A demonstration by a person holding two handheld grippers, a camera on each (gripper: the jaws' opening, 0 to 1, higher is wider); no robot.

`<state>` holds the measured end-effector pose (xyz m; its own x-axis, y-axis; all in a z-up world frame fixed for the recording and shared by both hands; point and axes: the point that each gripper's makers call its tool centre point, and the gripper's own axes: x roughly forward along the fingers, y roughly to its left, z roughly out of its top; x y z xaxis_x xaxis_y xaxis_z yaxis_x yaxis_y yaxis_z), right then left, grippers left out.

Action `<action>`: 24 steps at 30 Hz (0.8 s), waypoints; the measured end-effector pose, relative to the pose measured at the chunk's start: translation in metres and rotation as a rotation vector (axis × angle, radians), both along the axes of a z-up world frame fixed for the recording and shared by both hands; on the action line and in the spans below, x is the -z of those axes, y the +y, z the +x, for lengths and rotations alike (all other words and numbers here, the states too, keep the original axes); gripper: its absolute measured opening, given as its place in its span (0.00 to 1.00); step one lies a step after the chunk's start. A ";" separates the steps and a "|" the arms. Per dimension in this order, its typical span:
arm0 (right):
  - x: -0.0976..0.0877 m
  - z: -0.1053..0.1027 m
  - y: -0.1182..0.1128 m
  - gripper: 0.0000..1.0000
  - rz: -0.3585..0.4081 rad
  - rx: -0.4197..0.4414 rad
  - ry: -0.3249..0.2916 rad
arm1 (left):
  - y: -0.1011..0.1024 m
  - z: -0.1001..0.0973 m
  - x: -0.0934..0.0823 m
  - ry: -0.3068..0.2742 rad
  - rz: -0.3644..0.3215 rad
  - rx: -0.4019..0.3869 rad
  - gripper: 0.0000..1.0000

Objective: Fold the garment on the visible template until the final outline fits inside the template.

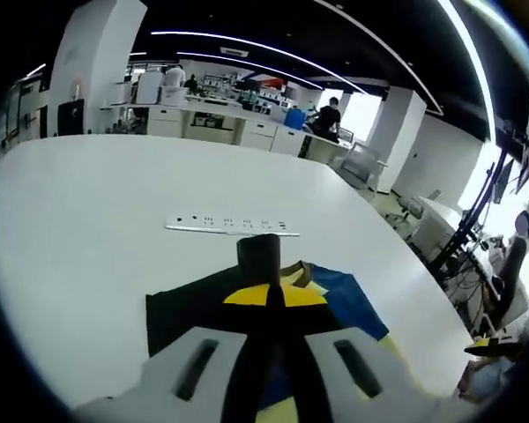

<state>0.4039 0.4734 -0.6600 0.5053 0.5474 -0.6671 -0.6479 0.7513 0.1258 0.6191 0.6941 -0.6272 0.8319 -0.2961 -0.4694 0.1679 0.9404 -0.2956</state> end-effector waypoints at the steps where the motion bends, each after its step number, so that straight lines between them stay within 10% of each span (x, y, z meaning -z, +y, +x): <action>1: 0.000 0.000 0.000 0.95 0.000 0.001 0.000 | -0.004 0.001 0.000 0.001 -0.001 0.006 0.00; 24: 0.009 -0.001 -0.003 0.95 0.002 0.024 0.031 | -0.076 -0.004 0.043 0.057 0.018 0.155 0.00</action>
<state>0.4026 0.4701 -0.6693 0.4975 0.5364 -0.6817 -0.6251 0.7666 0.1470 0.6146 0.6178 -0.6700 0.7487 -0.4104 -0.5206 0.2952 0.9096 -0.2925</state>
